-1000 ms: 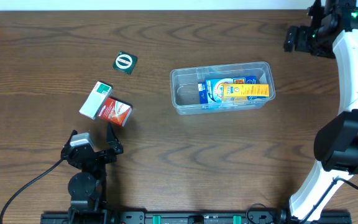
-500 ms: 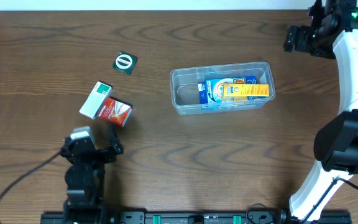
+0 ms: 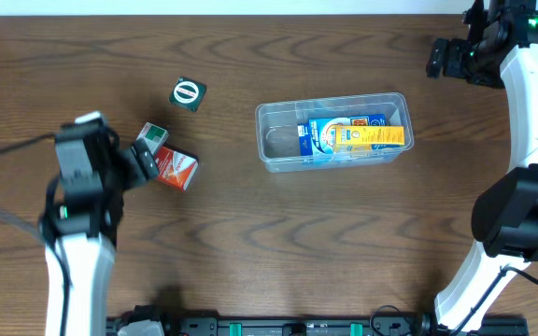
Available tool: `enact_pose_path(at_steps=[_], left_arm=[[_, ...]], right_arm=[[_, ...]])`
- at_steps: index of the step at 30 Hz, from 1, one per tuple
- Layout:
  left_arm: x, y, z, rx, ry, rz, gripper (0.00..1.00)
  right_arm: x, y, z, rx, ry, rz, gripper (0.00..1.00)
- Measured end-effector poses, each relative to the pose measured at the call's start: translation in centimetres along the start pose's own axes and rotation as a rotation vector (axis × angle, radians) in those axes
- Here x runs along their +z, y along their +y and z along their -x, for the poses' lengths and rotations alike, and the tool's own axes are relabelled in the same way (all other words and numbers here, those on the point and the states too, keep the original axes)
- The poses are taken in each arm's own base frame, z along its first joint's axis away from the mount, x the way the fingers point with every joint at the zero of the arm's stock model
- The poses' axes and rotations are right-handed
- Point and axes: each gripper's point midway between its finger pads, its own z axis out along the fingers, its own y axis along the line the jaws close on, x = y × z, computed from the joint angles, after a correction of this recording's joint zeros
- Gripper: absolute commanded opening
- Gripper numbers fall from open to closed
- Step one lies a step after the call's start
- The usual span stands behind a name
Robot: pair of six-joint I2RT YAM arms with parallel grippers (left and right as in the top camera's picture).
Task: Pack container
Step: 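Move the left gripper over the white-green Panadol box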
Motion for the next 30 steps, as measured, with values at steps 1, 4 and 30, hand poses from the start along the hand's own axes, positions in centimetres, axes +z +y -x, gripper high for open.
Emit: enact_pose_path(at_steps=[1, 4, 30], left_arm=[[0.7, -0.3, 0.0, -0.002, 0.027, -0.012, 0.98], [2.9, -1.3, -0.6, -0.005, 0.106, -0.057, 0.98], [16.5, -3.0, -1.8, 0.288, 0.143, -0.143, 0.98]], right_arm=[[0.0, 0.0, 0.0, 0.000, 0.000, 0.000, 0.99], [0.0, 0.0, 0.0, 0.000, 0.000, 0.000, 0.99], [0.0, 0.0, 0.0, 0.000, 0.000, 0.000, 0.99]])
